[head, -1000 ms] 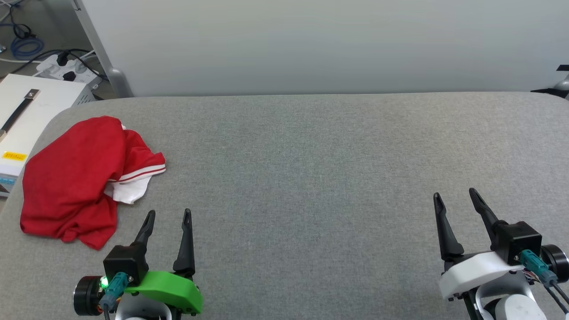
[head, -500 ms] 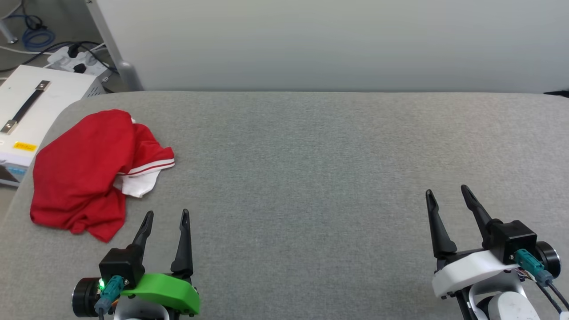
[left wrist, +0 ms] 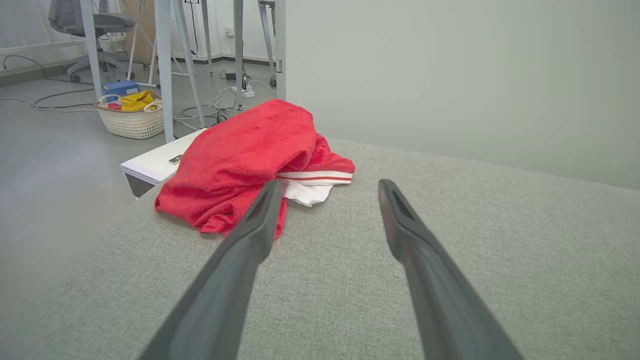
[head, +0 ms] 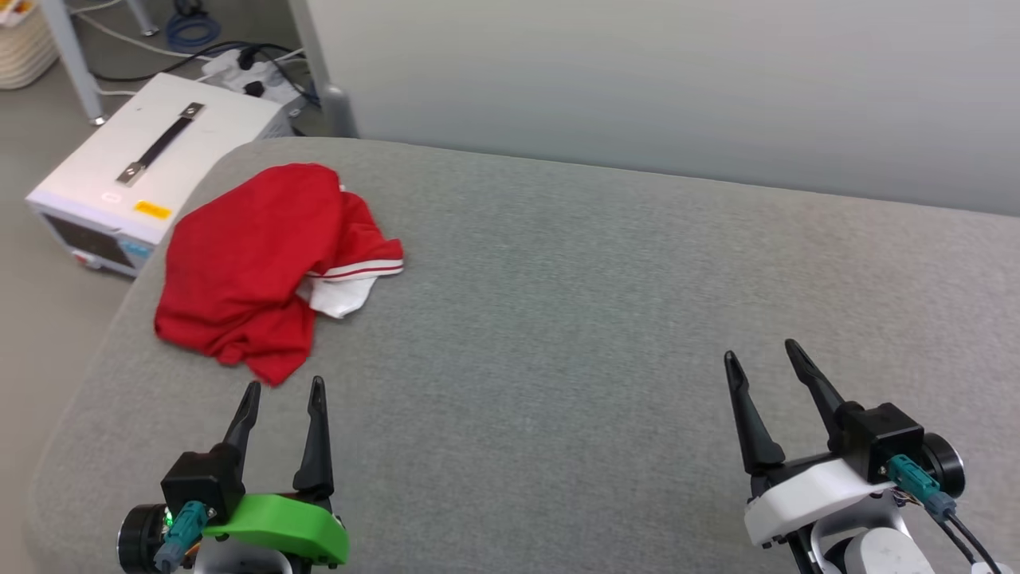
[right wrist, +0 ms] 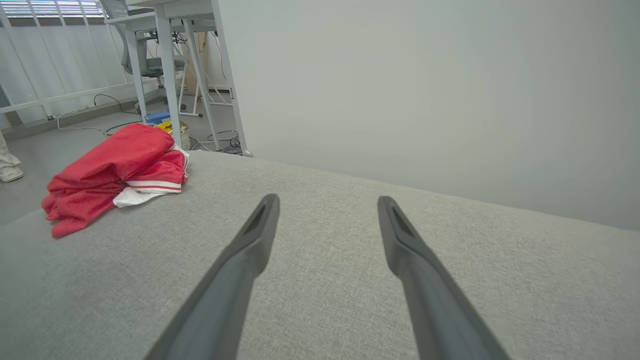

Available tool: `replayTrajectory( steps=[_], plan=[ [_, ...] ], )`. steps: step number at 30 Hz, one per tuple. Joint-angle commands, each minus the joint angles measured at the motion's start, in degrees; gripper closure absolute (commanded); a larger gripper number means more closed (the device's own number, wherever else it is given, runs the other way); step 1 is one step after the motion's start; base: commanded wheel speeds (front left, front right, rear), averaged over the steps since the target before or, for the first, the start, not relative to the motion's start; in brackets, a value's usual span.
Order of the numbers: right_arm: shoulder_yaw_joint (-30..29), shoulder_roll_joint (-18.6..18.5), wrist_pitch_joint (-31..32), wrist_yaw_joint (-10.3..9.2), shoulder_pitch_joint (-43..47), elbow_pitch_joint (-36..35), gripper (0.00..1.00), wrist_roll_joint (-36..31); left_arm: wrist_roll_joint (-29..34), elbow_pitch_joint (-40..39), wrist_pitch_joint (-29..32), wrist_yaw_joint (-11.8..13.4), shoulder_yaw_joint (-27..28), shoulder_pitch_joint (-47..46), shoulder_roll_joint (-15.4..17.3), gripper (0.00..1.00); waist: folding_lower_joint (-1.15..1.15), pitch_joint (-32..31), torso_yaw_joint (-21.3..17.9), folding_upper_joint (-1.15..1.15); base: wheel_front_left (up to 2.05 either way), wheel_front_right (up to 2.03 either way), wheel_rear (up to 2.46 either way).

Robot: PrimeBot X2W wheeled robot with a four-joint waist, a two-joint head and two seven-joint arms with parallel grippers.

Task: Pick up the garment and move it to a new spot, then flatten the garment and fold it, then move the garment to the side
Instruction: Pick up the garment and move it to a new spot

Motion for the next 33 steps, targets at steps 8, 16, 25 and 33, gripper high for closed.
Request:
replayTrajectory(
  steps=[8, 16, 25, 33],
  plan=[
    [1.21, -0.11, -1.42, -0.05, -1.4, 1.04, 0.0, 1.19, -0.33, 0.59, -1.45, -0.87, 1.01, 0.77, -0.26, 0.0, 0.0, -0.74, 9.27, 0.0, 0.0, 0.0, 0.0],
    [1.76, -0.11, -1.85, -0.05, -1.78, 1.44, 0.0, 1.4, -1.44, 0.61, -1.89, -1.14, 0.29, 0.87, -0.27, 0.0, 0.0, -0.52, 13.13, 0.0, 0.0, 0.0, 0.0],
    [1.82, -0.11, -1.85, -0.05, -2.08, 1.56, 0.0, 1.13, -1.43, 0.07, -1.89, -1.23, 0.03, 1.01, -0.27, 0.0, 0.0, -0.11, 13.88, 0.0, 0.0, 0.0, 0.0],
    [2.28, -0.11, -1.85, -0.05, -3.13, 1.51, 0.0, 0.29, -2.65, 0.69, -1.89, -1.47, -0.19, 0.59, -0.27, 0.0, 0.0, 1.78, 11.81, 0.0, 0.0, 0.0, 0.0]
  ],
)
